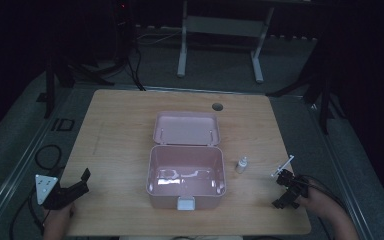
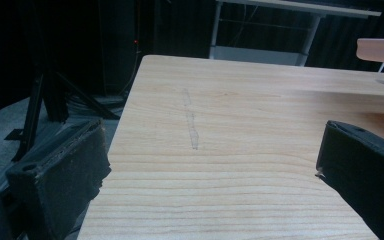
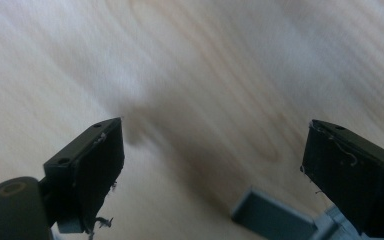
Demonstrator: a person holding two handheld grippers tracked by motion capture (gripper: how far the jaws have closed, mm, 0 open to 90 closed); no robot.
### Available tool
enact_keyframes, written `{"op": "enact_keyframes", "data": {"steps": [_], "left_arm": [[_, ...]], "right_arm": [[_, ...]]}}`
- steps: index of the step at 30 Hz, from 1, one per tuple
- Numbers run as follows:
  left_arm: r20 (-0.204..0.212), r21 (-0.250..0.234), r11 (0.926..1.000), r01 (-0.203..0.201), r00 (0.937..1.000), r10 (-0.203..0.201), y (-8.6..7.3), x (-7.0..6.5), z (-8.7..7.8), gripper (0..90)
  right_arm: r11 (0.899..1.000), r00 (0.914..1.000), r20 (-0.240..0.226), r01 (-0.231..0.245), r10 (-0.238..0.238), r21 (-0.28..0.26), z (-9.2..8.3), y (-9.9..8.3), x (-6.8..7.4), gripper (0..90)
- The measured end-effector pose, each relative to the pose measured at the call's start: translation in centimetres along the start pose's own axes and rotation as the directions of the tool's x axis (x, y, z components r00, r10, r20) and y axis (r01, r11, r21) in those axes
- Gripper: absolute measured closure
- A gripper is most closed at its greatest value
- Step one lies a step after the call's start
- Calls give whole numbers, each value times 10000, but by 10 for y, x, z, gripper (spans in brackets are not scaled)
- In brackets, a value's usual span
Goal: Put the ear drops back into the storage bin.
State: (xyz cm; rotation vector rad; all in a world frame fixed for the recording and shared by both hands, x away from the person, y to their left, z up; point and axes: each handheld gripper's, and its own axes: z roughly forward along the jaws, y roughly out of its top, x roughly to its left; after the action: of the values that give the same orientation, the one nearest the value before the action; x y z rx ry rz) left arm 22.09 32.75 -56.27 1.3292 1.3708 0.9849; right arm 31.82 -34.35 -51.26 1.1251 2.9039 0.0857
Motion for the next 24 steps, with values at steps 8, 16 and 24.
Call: {"op": "enact_keyframes", "data": {"steps": [8, 16, 24], "left_arm": [[-2, -2, 10000, -9, 10000, 9, 0, 0, 0, 5], [14, -1, 10000, 13, 10000, -13, 0, 0, 0, 5], [22, 13, 10000, 17, 10000, -17, 0, 0, 0, 5]], "right_arm": [[9912, 9974, -387, 651, -610, 1156, -7, 8, 0, 95], [9850, 9956, -720, 704, -596, 1576, -10, 23, -4, 155], [9728, 9918, -877, 1088, -925, 2043, -11, 39, 1, 138]]}}
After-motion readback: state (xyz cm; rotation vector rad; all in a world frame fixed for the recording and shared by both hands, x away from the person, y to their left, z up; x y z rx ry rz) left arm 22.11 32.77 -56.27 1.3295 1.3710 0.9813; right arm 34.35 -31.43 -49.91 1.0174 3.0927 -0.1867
